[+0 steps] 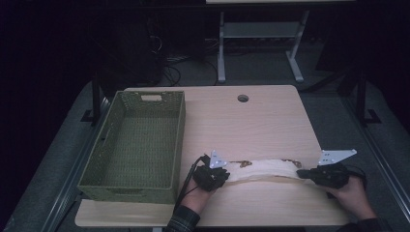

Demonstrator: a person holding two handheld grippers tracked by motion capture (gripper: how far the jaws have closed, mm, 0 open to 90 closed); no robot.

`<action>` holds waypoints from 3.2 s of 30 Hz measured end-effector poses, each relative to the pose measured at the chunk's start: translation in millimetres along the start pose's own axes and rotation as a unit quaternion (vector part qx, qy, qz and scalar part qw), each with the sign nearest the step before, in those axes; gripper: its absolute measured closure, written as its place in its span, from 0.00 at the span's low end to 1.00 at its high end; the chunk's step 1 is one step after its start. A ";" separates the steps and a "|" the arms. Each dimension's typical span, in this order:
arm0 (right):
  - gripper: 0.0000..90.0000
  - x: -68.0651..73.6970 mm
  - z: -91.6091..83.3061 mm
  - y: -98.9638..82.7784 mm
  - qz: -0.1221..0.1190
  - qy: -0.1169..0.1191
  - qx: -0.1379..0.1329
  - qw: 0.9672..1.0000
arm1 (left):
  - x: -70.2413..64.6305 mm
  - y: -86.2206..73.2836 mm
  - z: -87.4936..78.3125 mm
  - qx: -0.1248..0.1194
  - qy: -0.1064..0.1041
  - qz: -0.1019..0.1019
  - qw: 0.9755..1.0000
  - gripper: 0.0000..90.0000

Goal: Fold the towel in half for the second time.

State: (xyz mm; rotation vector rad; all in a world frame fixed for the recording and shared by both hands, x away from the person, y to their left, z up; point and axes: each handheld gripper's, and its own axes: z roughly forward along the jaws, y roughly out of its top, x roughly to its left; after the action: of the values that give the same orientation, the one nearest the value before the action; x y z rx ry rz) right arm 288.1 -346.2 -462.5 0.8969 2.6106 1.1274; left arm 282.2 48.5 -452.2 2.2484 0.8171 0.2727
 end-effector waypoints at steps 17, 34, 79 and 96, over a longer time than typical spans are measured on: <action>1.00 1.2 -8.1 3.5 0.008 0.014 -0.026 1.000 | 12.1 -0.3 -9.2 -0.020 0.012 -0.002 1.000 0.69; 1.00 -10.6 16.8 12.0 -0.002 -0.009 0.018 1.000 | 16.0 -0.2 -8.4 -0.031 0.006 -0.004 1.000 0.51; 0.58 -72.0 50.4 71.3 0.035 -0.044 -0.043 0.997 | 34.7 14.9 17.7 0.015 0.013 0.001 1.000 0.89; 0.44 -71.2 51.9 74.0 0.036 -0.045 -0.053 0.997 | 9.2 15.6 24.7 0.029 -0.070 0.016 0.997 0.97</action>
State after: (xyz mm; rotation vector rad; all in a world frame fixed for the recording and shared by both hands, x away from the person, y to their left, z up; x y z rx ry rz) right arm 398.8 -316.4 -452.9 1.0015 2.4412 1.2007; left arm 307.0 32.1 -459.7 2.3068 0.7252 0.1064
